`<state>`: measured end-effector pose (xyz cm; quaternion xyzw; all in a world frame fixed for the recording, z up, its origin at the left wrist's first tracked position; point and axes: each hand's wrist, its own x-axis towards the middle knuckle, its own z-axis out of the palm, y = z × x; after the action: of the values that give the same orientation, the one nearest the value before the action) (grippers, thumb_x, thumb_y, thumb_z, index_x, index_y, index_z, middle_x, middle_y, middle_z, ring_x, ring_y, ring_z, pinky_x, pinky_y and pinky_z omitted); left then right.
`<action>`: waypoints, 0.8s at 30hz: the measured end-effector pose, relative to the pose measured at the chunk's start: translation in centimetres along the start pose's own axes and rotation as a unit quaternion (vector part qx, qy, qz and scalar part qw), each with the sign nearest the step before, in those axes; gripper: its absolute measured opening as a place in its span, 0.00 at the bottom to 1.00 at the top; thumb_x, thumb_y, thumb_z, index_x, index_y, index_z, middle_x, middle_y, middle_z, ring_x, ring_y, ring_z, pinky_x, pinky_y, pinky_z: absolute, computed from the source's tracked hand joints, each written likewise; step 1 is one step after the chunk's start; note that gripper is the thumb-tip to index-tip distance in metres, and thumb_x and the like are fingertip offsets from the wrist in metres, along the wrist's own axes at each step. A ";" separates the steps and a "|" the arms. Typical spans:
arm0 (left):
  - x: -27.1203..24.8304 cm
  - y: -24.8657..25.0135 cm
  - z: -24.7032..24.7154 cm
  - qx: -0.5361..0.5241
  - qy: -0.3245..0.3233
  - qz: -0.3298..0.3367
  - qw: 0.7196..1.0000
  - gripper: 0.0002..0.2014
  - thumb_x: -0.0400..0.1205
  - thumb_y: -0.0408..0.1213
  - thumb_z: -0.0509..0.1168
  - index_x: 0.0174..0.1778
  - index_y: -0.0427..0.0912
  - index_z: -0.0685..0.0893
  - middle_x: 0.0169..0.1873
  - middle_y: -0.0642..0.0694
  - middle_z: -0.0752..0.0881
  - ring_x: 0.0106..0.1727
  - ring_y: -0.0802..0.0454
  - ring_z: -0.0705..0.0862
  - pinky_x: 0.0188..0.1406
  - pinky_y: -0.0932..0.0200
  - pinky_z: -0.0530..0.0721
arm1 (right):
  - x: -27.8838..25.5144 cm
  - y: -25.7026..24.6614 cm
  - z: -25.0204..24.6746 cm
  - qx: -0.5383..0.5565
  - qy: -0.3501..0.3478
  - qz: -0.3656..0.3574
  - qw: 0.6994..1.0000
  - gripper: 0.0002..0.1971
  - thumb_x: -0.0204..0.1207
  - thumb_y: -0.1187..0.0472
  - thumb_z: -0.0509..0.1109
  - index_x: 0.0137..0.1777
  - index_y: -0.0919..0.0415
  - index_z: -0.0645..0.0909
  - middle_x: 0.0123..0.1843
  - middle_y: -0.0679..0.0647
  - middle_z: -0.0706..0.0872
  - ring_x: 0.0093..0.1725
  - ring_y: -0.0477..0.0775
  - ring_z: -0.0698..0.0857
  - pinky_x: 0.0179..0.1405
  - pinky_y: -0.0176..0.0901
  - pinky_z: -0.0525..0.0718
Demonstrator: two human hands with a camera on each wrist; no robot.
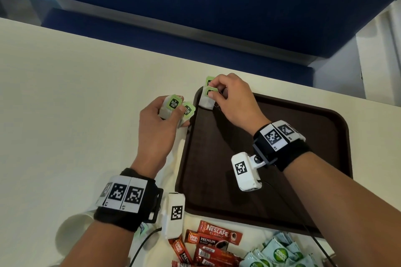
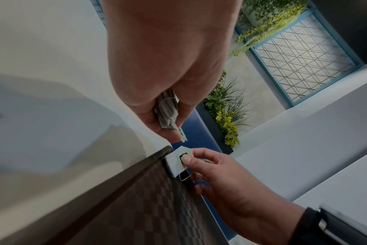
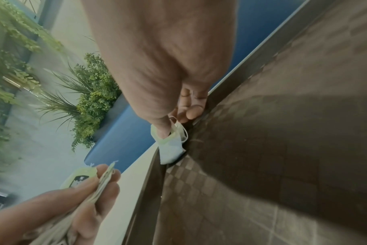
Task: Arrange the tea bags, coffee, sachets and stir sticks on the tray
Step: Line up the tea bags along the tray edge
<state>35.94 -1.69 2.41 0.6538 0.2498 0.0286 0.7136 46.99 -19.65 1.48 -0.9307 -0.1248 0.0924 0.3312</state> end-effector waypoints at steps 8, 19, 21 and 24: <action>0.0 0.0 0.5 0.020 -0.003 0.002 1.000 0.08 0.89 0.34 0.74 0.62 0.42 0.92 0.54 0.44 0.94 0.53 0.49 0.96 0.49 0.53 0.97 | 0.0 0.1 0.2 0.076 0.056 -0.013 0.995 0.11 0.85 0.60 0.77 0.64 0.49 0.86 0.55 0.47 0.83 0.43 0.42 0.81 0.47 0.31 0.80; -0.4 0.2 1.4 0.008 -0.021 0.001 1.000 0.07 0.92 0.36 0.70 0.64 0.41 0.89 0.53 0.44 0.95 0.50 0.46 0.97 0.52 0.54 0.96 | -3.3 -1.7 0.0 0.185 -0.070 0.053 0.979 0.11 0.83 0.46 0.79 0.60 0.48 0.91 0.54 0.44 0.93 0.56 0.42 0.90 0.61 0.45 0.89; -0.5 0.3 1.7 0.022 -0.027 0.012 0.999 0.07 0.92 0.37 0.71 0.63 0.41 0.90 0.52 0.45 0.95 0.51 0.48 0.96 0.50 0.56 0.96 | -3.7 -1.8 0.4 0.185 -0.084 0.062 0.977 0.11 0.81 0.47 0.81 0.60 0.48 0.92 0.53 0.45 0.93 0.55 0.44 0.90 0.62 0.52 0.90; -0.6 0.5 1.9 0.001 -0.042 0.000 0.999 0.07 0.91 0.36 0.71 0.64 0.40 0.89 0.53 0.44 0.95 0.51 0.46 0.97 0.49 0.55 0.96 | -3.7 -1.8 0.3 0.194 -0.059 0.065 0.977 0.07 0.81 0.50 0.81 0.57 0.48 0.92 0.49 0.47 0.93 0.50 0.47 0.92 0.55 0.49 0.92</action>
<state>36.34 -3.53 3.12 0.6548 0.2197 0.0007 0.7231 43.06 -19.25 2.78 -0.8480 -0.0626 0.1909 0.4904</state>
